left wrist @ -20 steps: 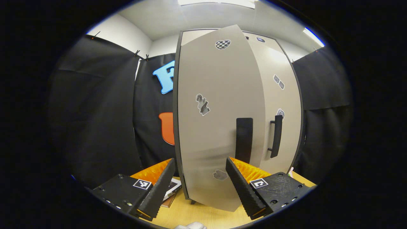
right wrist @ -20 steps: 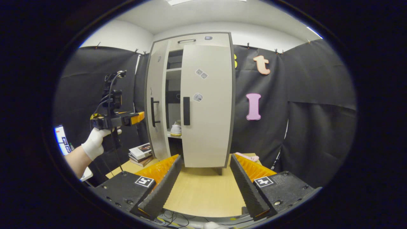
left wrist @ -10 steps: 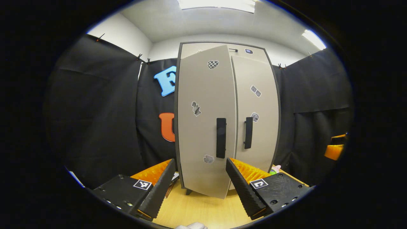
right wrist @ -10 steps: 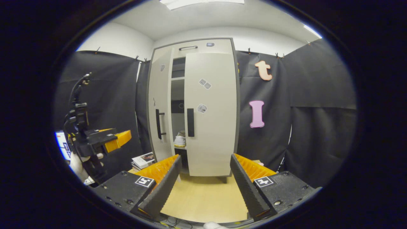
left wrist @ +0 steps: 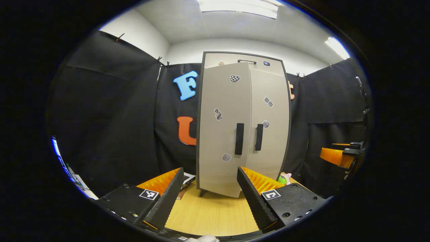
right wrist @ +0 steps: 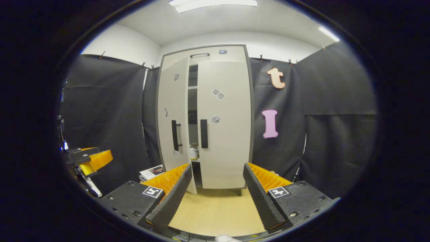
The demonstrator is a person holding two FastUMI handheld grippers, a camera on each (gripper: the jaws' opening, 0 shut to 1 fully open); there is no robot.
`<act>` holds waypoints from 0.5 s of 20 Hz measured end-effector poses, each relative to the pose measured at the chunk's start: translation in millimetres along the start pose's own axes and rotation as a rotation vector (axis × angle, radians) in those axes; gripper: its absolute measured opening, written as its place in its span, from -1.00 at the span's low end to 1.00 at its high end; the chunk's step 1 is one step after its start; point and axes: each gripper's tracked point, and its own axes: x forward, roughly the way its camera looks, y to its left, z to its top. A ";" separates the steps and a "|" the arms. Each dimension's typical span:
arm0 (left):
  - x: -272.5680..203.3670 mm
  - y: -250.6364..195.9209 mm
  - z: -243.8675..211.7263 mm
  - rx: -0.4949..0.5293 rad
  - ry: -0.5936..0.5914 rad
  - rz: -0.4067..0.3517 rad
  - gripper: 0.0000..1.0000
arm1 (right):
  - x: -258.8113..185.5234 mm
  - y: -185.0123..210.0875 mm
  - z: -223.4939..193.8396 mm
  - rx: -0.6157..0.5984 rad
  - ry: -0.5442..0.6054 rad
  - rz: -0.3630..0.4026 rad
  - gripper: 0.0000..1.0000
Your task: Grab one shoe with the right hand and put it into the shoe cabinet, grab the other shoe with the left hand and put it into the shoe cabinet; then close the right door with the right hand and the left door with the left hand.
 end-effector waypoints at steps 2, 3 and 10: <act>-10.9 3.1 -5.3 -0.004 0.003 0.001 0.90 | -4.5 6.5 0.5 -0.006 -0.010 -0.002 0.99; -15.7 2.9 -8.3 -0.002 0.004 0.000 0.90 | -6.8 9.2 0.2 -0.013 -0.014 -0.005 0.99; -23.6 10.6 -26.9 0.018 0.049 0.001 0.90 | -16.9 31.9 -10.0 -0.028 -0.019 0.008 0.97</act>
